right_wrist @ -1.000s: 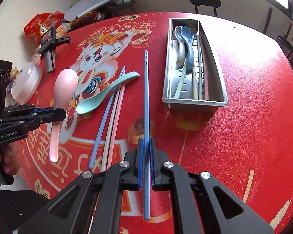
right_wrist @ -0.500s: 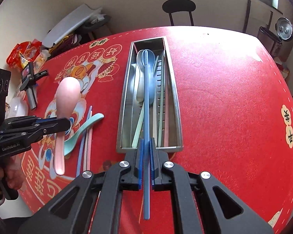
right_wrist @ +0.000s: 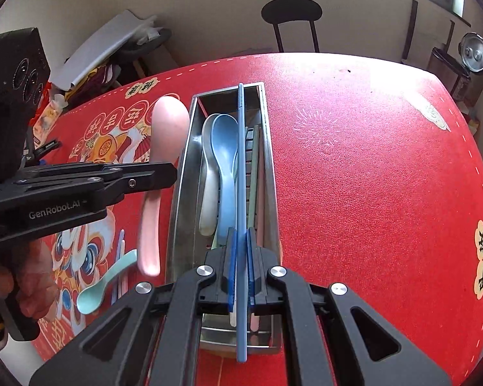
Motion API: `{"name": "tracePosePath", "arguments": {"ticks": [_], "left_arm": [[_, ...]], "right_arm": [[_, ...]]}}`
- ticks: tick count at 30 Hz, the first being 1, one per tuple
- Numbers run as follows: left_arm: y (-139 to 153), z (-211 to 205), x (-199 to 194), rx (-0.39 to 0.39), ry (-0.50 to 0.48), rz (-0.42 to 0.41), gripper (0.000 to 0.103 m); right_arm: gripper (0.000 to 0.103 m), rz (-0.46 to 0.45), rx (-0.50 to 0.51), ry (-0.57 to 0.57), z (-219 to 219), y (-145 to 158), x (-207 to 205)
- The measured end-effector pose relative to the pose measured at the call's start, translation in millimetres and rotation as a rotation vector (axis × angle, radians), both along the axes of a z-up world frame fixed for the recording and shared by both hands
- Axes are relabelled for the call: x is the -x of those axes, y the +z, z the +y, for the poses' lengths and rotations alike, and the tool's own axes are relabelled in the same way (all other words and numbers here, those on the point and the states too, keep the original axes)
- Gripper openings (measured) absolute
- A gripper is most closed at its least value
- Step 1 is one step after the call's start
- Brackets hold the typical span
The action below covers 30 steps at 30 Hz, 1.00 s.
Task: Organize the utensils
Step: 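Lower the spoon and chopstick into the steel tray and open both tools, then move both open tools back toward the mint spoon and remaining chopsticks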
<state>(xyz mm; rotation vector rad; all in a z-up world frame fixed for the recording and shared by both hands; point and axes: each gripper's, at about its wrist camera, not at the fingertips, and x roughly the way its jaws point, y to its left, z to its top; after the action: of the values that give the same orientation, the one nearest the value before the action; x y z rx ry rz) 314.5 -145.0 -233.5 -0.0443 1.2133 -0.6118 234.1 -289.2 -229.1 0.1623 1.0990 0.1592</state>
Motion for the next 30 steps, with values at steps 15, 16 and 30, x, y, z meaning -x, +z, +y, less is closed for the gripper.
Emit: {"name": "tracePosePath", "arguments": {"ticks": [15,16,30], "left_arm": [[-32,-21,-30,-0.068,0.019,0.036,0.011],[-33,-21,-30,-0.071,0.020,0.036,0.011],[16,20,-17,-0.008,0.060,-0.094,0.052]], "right_arm": [[0.006,0.053,-0.030,-0.051,-7,-28,-17],[0.006,0.056,-0.034,-0.055,-8,-28,-17],[0.052,-0.030,-0.007,-0.081,-6,4,5]]}}
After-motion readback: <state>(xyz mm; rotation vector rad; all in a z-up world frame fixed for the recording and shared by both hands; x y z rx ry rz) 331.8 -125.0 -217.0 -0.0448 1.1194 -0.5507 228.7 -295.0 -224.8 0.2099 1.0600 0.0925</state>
